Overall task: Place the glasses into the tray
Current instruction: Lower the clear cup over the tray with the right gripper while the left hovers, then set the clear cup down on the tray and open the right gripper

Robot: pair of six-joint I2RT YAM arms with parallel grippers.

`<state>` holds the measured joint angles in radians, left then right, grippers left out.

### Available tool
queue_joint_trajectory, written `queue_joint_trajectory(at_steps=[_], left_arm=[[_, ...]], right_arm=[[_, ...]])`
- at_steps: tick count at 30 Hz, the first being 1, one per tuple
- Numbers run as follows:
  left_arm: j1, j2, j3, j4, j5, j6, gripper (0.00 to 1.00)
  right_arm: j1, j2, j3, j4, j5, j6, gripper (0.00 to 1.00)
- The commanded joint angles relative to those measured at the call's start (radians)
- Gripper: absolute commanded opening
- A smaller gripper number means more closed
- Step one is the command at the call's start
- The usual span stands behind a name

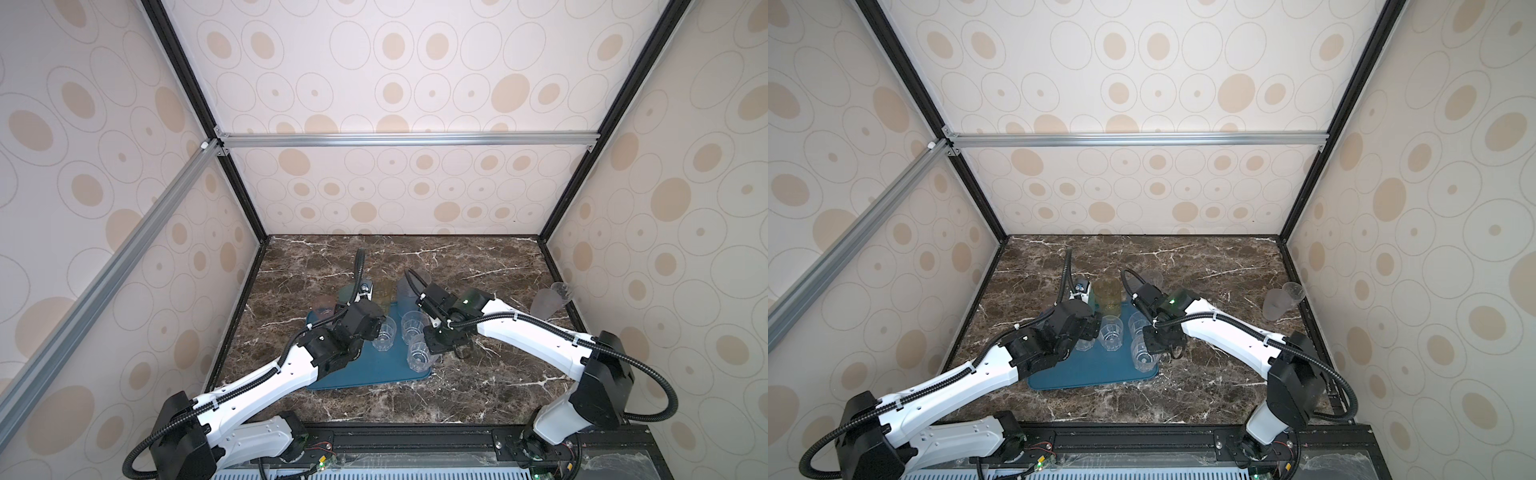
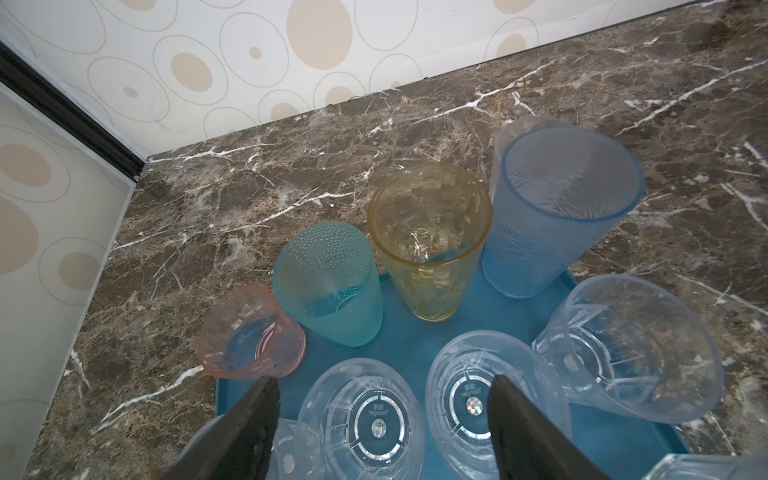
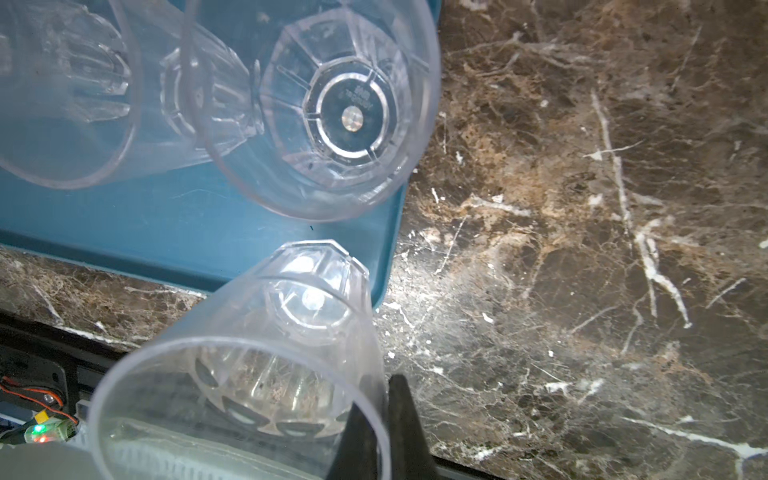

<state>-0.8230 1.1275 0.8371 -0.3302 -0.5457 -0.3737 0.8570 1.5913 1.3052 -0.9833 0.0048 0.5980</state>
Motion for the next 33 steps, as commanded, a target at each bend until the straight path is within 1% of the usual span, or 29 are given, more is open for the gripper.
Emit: queue_joint_trajectory(at_steps=[1,8,18,26,30,33], left_arm=[[0.010,-0.015,-0.007,-0.012,-0.001,-0.037,0.78],[0.013,-0.018,-0.013,-0.007,0.008,-0.034,0.78],[0.014,-0.014,-0.021,0.013,0.027,-0.038,0.78],[0.014,-0.014,-0.021,0.017,0.033,-0.034,0.78],[0.013,-0.014,-0.023,0.019,0.035,-0.036,0.78],[0.014,-0.014,-0.022,0.019,0.035,-0.035,0.78]], right_arm=[[0.027,0.036,0.031,0.011,0.024,0.027,0.06],[0.050,0.088,0.046,0.015,0.051,0.025,0.05],[0.050,0.108,0.033,-0.003,0.098,0.007,0.05],[0.051,0.118,0.022,-0.003,0.107,0.000,0.06],[0.051,0.125,0.023,0.000,0.097,0.002,0.09],[0.050,0.125,0.029,-0.002,0.092,0.001,0.15]])
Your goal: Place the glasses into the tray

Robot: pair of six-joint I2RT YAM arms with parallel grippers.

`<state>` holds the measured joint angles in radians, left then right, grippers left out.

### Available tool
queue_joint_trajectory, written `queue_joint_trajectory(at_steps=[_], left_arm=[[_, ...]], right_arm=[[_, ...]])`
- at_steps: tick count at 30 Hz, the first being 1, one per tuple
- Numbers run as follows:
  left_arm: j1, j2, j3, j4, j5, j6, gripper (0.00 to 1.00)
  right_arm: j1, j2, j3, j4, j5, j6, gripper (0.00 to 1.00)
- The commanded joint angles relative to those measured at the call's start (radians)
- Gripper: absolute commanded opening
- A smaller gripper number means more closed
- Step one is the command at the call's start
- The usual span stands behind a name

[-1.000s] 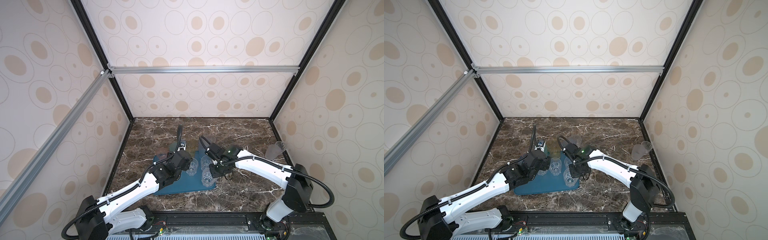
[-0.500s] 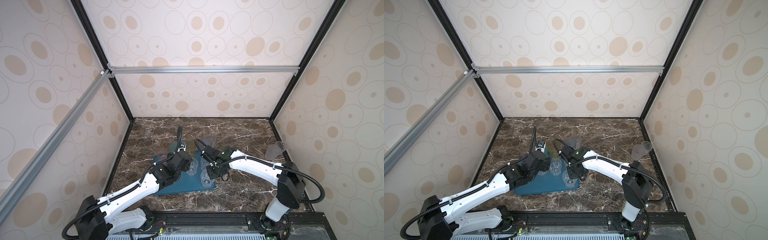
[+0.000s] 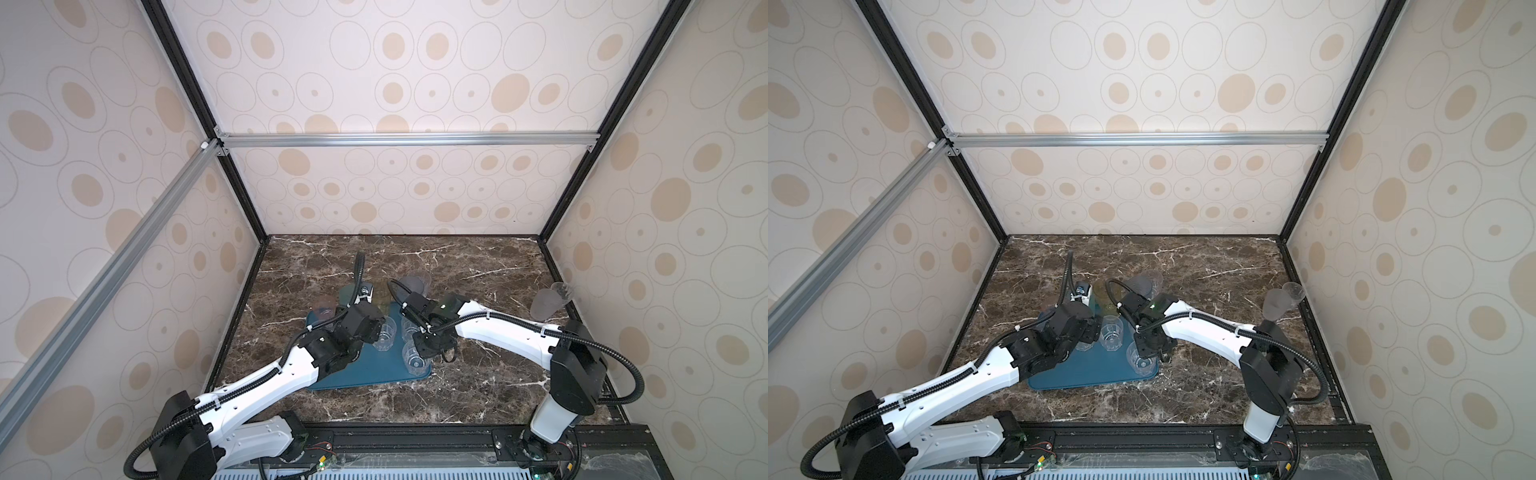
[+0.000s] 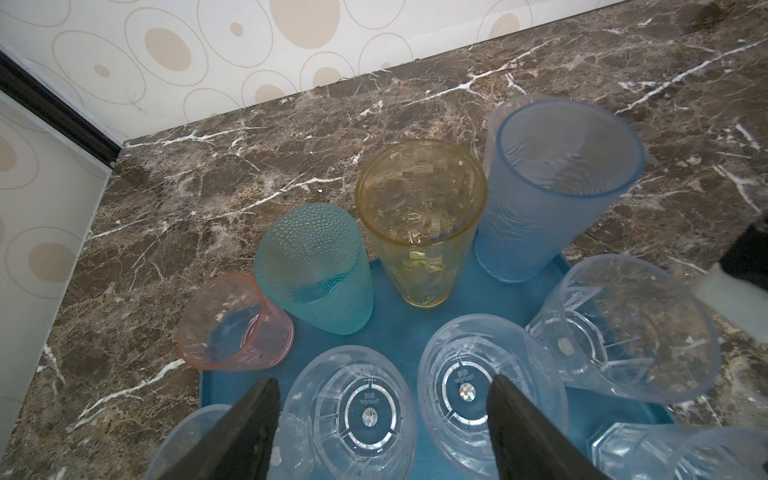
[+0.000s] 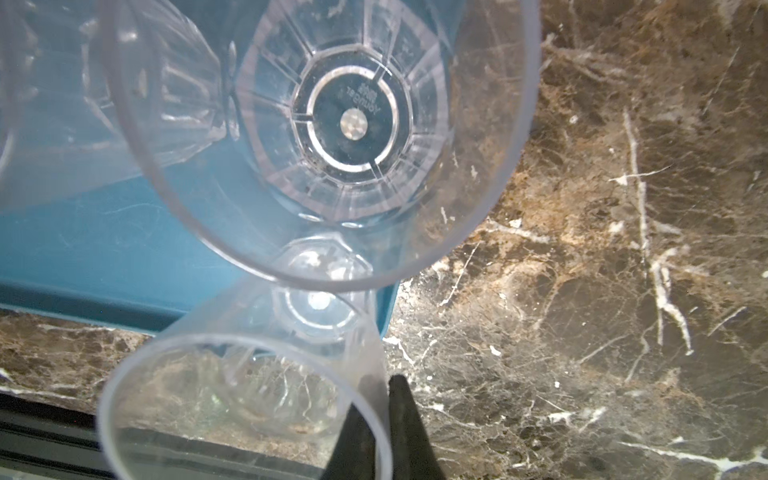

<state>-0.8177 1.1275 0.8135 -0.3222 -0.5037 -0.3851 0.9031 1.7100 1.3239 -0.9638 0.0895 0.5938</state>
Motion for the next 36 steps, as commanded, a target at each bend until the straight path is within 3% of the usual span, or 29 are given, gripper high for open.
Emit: queue_joint_trajectory(at_steps=[1,8,17,27,30,36], left_arm=[[0.008,-0.014,0.002,0.011,-0.007,-0.024,0.78],[0.007,-0.020,0.019,0.004,-0.018,-0.010,0.78],[0.008,-0.044,0.065,0.060,-0.029,0.071,0.78],[-0.016,0.012,0.080,0.356,0.159,0.157,0.78],[-0.041,0.073,0.102,0.425,0.194,0.190,0.80],[-0.083,0.231,0.177,0.494,0.274,0.226,0.86]], right_arm=[[0.004,0.006,0.013,-0.025,0.006,0.005,0.18],[0.004,-0.007,0.057,-0.070,0.030,-0.005,0.30],[-0.045,-0.069,0.189,-0.158,0.141,-0.061,0.34],[-0.221,-0.234,0.074,0.060,0.198,-0.101,0.39],[-0.291,-0.320,-0.028,0.204,0.214,-0.101,0.49],[-0.384,-0.447,-0.241,0.499,0.352,-0.170,0.79]])
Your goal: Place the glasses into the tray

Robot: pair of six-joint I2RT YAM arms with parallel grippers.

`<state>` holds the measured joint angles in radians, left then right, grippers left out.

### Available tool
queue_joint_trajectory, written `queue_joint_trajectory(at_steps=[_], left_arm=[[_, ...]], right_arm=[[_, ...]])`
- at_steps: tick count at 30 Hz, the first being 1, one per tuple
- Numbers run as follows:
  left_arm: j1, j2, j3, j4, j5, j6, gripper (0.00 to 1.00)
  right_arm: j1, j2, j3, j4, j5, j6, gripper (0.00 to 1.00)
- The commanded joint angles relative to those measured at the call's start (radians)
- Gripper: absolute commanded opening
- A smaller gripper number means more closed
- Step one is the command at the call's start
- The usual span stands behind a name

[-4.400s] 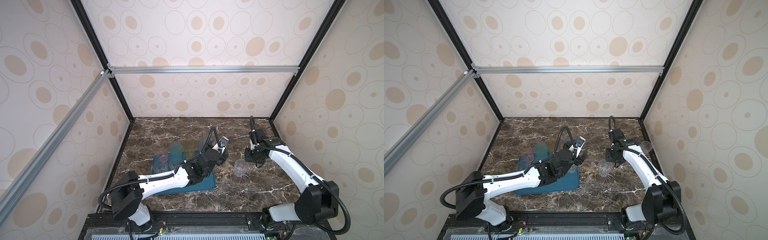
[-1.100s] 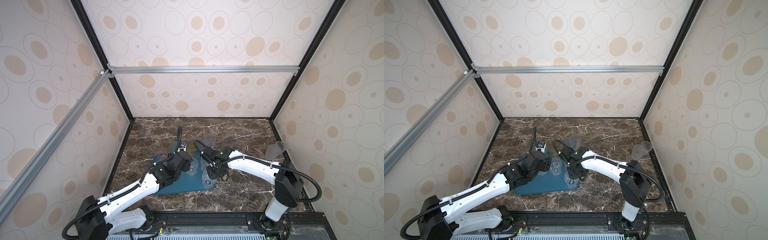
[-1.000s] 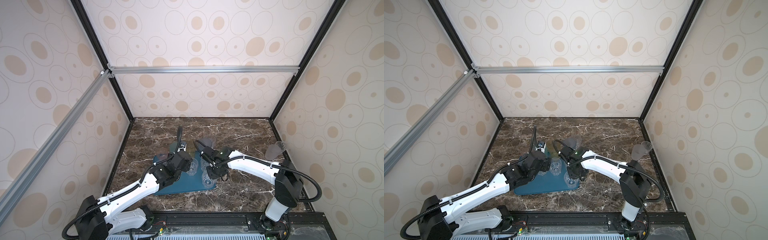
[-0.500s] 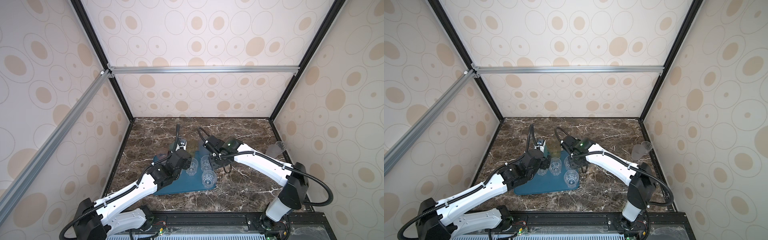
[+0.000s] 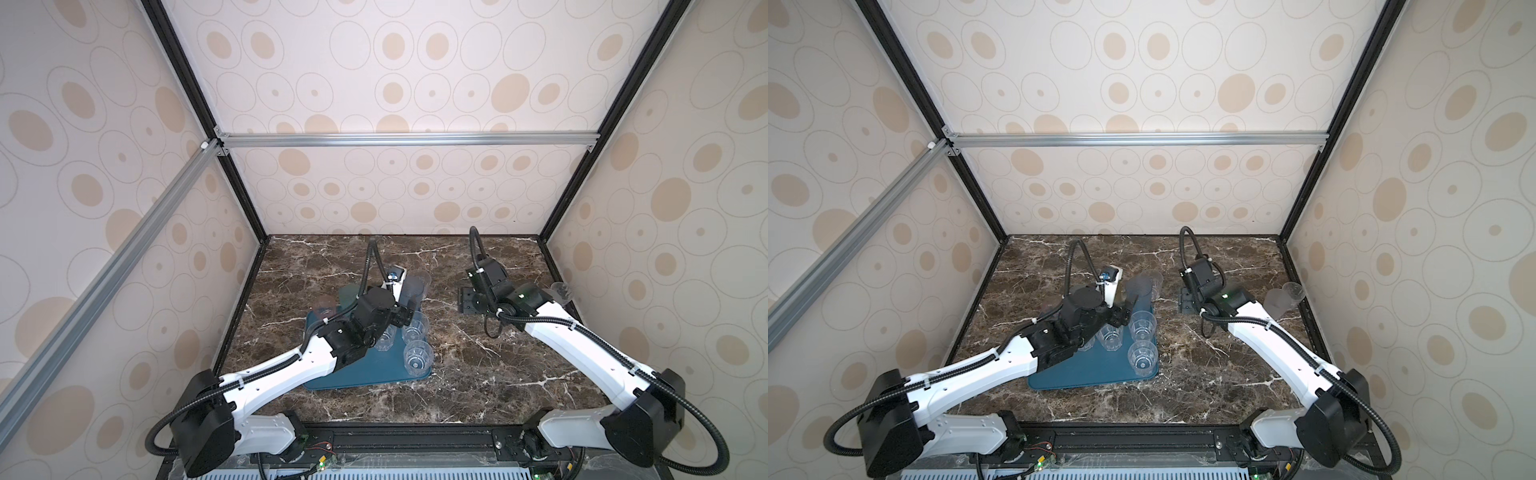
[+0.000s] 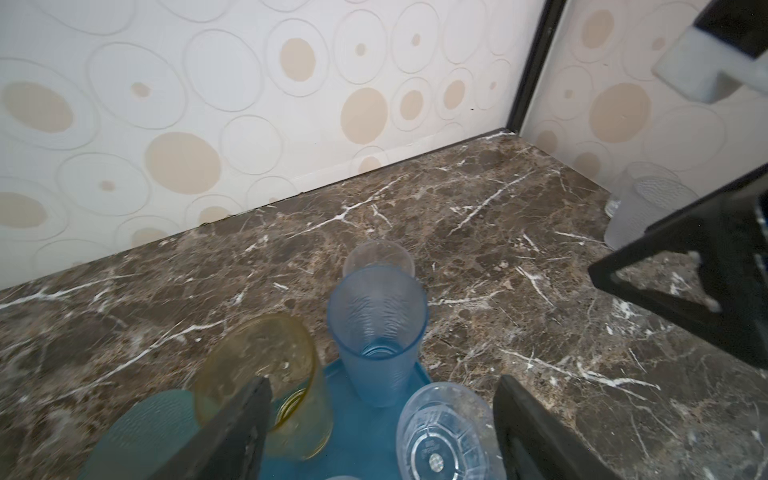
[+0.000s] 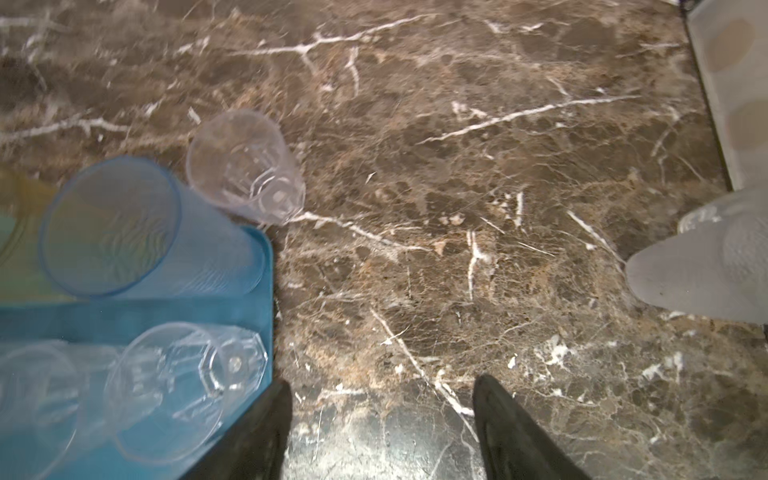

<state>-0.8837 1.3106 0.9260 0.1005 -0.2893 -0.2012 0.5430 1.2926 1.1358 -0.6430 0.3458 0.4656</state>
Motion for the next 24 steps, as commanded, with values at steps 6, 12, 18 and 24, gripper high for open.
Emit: queue_joint_trajectory(at_steps=[6,12,18,24], left_arm=[[-0.074,0.238,0.197,0.058,0.106,0.065,0.96],[-0.108,0.432,0.378,0.004,0.116,0.090,0.98],[-0.131,0.583,0.569,-0.099,0.082,0.123,0.99],[-0.133,0.628,0.650,-0.127,0.005,0.182,0.99]], right_arm=[[-0.202,-0.038,-0.098,0.193,0.115,-0.019,0.84],[-0.458,-0.035,-0.124,0.185,-0.054,0.076,0.83],[-0.645,0.007,-0.045,0.042,-0.092,0.148,0.82],[-0.749,0.011,-0.023,-0.002,-0.147,0.108,0.81]])
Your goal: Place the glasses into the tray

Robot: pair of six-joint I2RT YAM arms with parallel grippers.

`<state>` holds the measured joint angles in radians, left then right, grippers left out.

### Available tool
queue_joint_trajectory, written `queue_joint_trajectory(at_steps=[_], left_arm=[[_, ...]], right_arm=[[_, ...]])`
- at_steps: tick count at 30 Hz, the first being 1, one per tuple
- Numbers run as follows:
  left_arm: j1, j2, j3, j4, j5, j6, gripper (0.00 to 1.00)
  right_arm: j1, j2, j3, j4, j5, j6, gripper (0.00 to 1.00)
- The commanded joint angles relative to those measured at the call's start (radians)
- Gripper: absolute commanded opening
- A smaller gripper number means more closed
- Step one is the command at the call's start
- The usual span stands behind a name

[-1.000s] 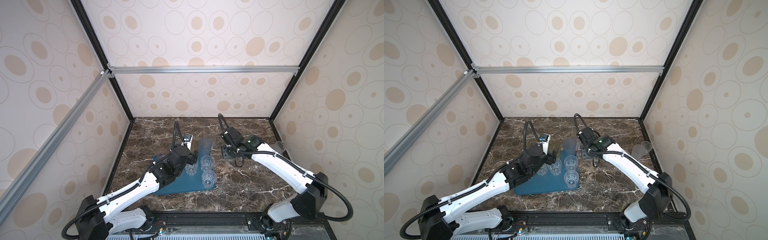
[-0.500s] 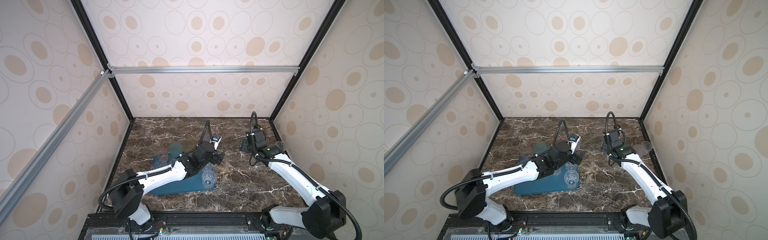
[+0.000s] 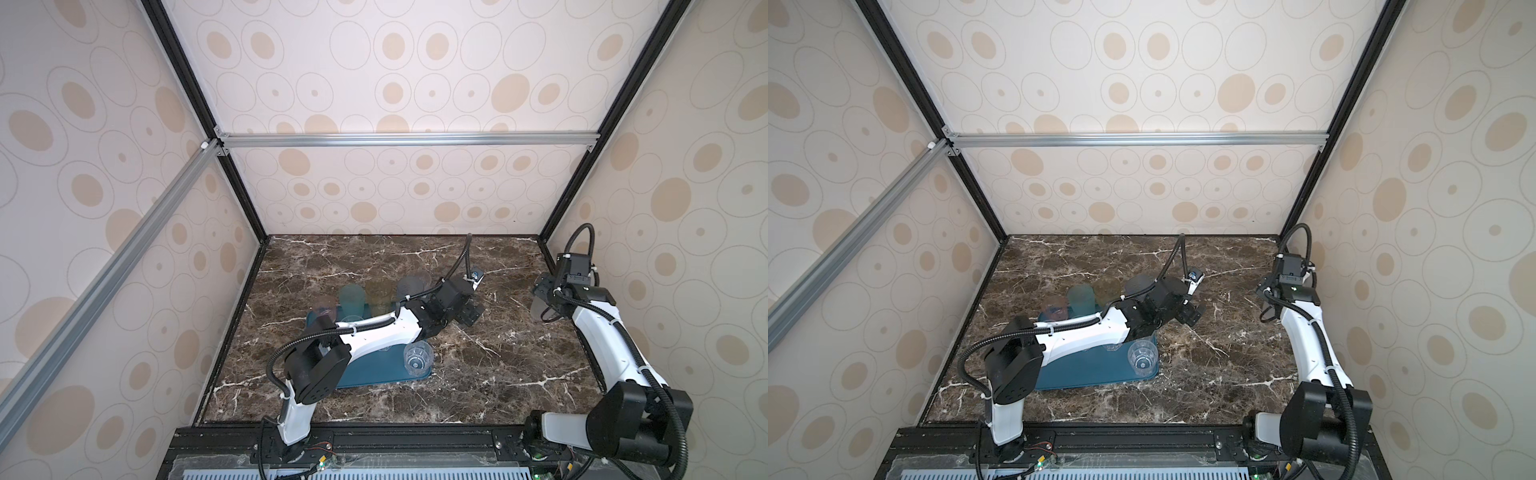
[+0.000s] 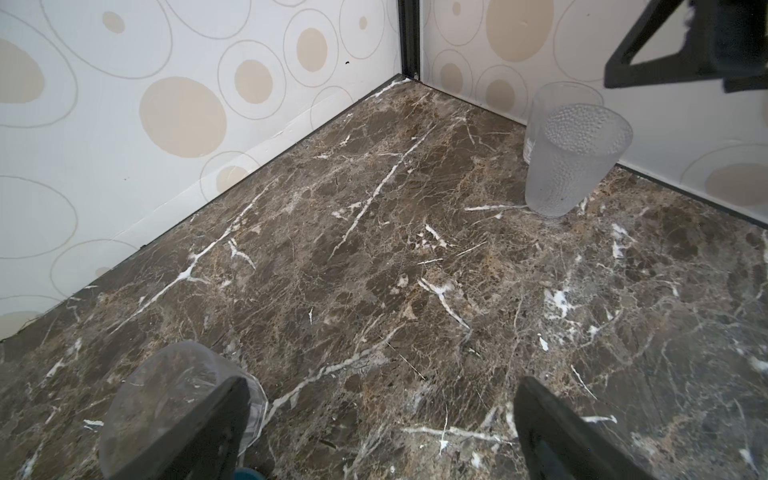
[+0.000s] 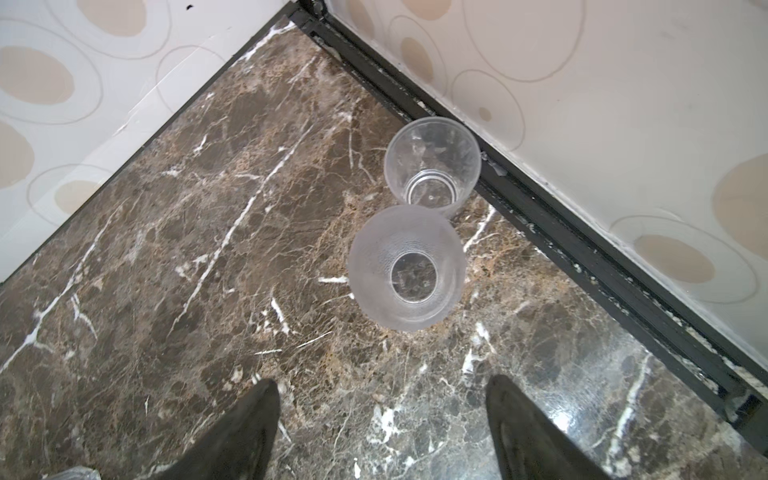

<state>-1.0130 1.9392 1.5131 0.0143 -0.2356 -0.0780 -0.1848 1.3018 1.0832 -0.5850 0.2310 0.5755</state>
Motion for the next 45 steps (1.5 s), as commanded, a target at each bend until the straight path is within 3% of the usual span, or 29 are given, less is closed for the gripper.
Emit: queue_joint_trajectory(at_steps=[1,11,19,32,38,41,45], left_arm=[[-0.001,0.002,0.069,-0.045,-0.045,0.060,0.99],[0.007,0.044,0.104,-0.029,0.075,0.040,0.97],[0.008,0.049,0.082,-0.008,0.064,0.087,0.98],[0.016,0.049,0.079,-0.023,0.018,0.099,0.99],[0.032,0.046,0.112,-0.056,0.017,0.050,0.97],[0.045,0.032,0.122,-0.074,-0.002,0.026,0.96],[0.071,-0.007,0.115,-0.089,-0.015,-0.006,0.94]], right_arm=[[-0.035,0.001,0.036,-0.069,-0.031,-0.008,0.81],[-0.125,0.018,0.062,-0.119,-0.112,-0.015,0.79],[-0.131,0.085,0.114,-0.145,-0.140,-0.045,0.72],[-0.124,0.159,0.158,-0.174,-0.278,-0.067,0.65],[-0.042,0.183,0.240,-0.237,-0.243,-0.099,0.63],[0.050,0.189,0.296,-0.267,-0.187,-0.111,0.62],[0.191,0.240,0.362,-0.278,-0.195,-0.094,0.62]])
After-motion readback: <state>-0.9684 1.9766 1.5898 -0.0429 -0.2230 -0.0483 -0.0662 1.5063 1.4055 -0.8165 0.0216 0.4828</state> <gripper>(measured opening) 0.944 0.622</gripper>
